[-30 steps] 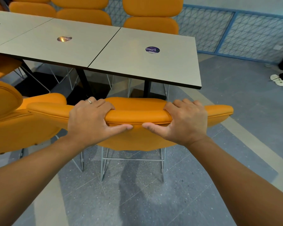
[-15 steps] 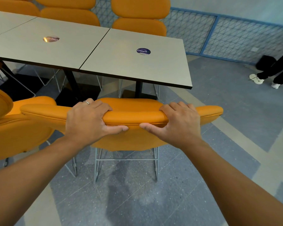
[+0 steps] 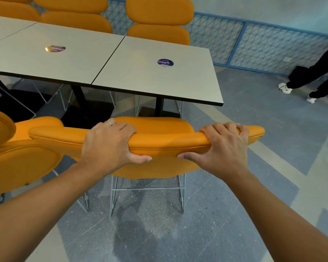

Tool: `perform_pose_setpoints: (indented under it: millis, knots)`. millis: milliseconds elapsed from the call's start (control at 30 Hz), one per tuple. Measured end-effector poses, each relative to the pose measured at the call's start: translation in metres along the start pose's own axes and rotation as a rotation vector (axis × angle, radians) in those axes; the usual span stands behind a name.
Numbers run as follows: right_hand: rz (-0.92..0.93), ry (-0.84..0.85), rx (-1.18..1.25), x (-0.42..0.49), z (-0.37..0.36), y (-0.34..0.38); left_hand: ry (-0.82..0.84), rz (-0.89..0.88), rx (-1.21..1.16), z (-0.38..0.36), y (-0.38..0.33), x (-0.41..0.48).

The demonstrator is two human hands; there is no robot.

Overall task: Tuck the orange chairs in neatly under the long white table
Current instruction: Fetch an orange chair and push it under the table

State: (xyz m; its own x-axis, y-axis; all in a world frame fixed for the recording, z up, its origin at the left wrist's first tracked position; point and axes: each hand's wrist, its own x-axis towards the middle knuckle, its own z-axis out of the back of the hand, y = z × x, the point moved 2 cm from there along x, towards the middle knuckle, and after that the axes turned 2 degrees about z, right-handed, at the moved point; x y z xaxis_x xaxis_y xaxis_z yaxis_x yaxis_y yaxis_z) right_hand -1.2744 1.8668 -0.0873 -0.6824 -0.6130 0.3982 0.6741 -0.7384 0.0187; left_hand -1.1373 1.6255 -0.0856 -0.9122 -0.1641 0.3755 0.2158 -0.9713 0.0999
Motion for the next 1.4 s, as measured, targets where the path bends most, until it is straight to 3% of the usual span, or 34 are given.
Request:
perform_pose_setpoints:
  millis: [367,600,1400]
  knots:
    - [-0.028,-0.079,0.014,0.026,-0.017,0.049,0.157,0.035,0.049,-0.014,0.061,0.024]
    - [-0.022,-0.086,0.005,0.038,-0.025,0.056,0.167,0.075,0.062,-0.02,0.074,0.032]
    - [-0.008,-0.011,0.003,0.122,-0.051,-0.054,0.185,0.165,0.077,-0.051,0.009,0.131]
